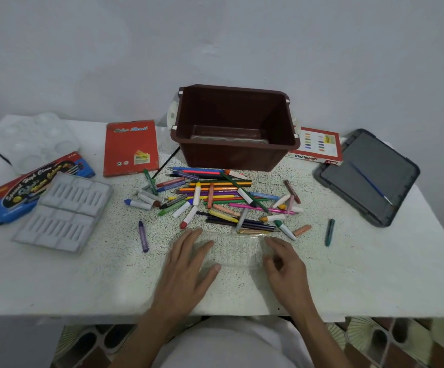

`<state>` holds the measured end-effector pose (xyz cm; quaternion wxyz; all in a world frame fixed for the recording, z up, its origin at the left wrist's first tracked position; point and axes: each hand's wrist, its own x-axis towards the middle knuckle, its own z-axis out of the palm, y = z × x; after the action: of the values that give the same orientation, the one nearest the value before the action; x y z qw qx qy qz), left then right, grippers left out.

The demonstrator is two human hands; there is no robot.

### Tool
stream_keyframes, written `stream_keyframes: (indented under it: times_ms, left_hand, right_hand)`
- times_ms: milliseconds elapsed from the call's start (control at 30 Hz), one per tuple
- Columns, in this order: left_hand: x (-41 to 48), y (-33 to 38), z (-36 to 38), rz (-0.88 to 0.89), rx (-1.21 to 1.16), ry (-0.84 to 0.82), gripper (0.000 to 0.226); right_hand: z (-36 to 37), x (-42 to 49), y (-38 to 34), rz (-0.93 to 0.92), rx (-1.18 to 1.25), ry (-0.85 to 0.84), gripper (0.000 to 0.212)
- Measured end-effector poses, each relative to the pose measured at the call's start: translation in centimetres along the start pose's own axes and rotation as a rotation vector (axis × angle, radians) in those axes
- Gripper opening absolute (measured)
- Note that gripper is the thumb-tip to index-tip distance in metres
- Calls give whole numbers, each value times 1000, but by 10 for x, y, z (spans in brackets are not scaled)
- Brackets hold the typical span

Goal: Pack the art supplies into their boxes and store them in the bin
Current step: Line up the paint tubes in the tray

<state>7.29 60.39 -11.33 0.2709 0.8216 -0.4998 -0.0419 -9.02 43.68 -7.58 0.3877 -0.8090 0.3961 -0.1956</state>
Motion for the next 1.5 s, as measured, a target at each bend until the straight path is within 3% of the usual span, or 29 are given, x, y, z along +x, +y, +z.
stream_keyframes:
  times_ms: [200, 333, 433, 567, 667, 767, 867, 1000, 1267, 1500]
  left_hand:
    - [-1, 0, 3, 30, 33, 36, 47]
    - [-1, -1, 3, 35, 51, 30, 49]
    - [-3, -2, 4, 29, 51, 10, 52]
    - [-4, -2, 6, 13, 50, -16, 59]
    - [-5, -1, 6, 19, 60, -17, 58]
    - [-6, -3, 8, 25, 64, -17, 57]
    - [-6, -4, 10, 21, 78, -24, 58]
    - [-4, -4, 10, -7, 76, -51, 60]
    - [-3, -4, 9, -49, 111, -94, 65]
    - [-1, -1, 7, -58, 102, -91, 64]
  right_hand:
    - [-11, 16, 0, -30, -55, 57, 32]
    - [-26, 39, 6, -117, -327, 190, 29]
    - [-33, 55, 12, -155, -529, 104, 30]
    - [-31, 63, 17, -210, -602, -34, 34]
    - [-33, 59, 15, -234, -530, 15, 37]
    - [-40, 49, 2, -106, -204, 83, 39]
    - [-42, 37, -1, 8, 37, -17, 35]
    - [-37, 28, 2, 80, 123, -67, 23]
    - [-30, 33, -5, 83, -23, -107, 18]
    - [-28, 33, 7, -26, -200, -127, 29]
